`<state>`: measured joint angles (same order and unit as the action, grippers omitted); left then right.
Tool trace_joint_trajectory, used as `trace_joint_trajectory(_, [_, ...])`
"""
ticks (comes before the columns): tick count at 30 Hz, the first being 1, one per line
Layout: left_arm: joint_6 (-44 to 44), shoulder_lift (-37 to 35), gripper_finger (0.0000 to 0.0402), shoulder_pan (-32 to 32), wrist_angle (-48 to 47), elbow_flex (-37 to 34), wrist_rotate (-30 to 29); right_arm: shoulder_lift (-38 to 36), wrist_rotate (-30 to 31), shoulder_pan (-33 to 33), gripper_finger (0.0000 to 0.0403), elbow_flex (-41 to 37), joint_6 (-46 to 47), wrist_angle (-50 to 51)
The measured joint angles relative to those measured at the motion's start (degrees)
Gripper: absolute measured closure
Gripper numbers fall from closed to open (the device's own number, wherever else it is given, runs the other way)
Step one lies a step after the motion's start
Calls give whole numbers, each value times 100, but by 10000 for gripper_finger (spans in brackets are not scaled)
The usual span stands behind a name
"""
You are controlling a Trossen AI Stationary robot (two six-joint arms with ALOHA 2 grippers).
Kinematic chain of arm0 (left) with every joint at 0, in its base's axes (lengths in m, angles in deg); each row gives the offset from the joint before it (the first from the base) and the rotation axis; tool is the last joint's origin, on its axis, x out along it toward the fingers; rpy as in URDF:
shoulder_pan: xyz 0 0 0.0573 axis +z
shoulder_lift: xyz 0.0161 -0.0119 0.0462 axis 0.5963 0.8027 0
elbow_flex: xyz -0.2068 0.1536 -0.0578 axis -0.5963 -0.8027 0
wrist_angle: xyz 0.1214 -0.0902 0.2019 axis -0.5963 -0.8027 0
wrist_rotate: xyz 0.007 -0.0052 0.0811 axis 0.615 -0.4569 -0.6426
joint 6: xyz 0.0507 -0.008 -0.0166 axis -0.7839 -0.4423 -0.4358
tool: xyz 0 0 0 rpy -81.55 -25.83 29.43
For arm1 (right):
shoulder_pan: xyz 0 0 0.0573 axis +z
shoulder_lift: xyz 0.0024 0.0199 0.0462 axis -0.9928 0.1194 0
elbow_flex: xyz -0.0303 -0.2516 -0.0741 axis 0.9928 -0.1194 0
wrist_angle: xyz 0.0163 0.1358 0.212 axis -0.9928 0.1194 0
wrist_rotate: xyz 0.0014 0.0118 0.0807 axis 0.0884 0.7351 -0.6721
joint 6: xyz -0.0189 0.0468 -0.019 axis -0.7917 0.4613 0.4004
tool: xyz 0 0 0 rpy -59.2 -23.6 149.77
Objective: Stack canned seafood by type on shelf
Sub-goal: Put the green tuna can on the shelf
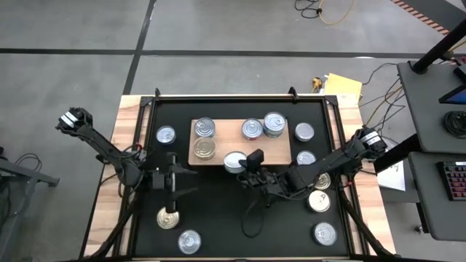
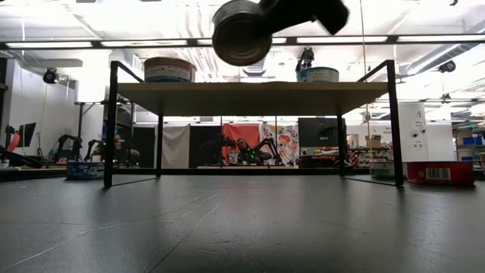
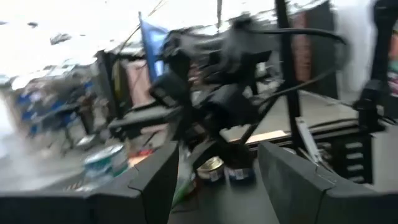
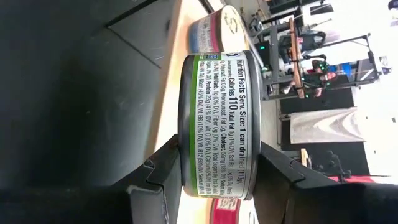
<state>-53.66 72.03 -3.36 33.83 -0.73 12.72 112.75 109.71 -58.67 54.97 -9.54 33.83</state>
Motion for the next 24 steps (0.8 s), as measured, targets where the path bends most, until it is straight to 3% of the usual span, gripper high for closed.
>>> trace_joint_trajectory(9, [-234, 9, 198, -4, -25, 59, -674, -36, 7, 177, 270, -72, 840, 520])
trace_joint_trajectory(24, [-881, 11, 198, 3, 14, 61, -1097, -5, -70, -230, 270, -289, 184, -259])
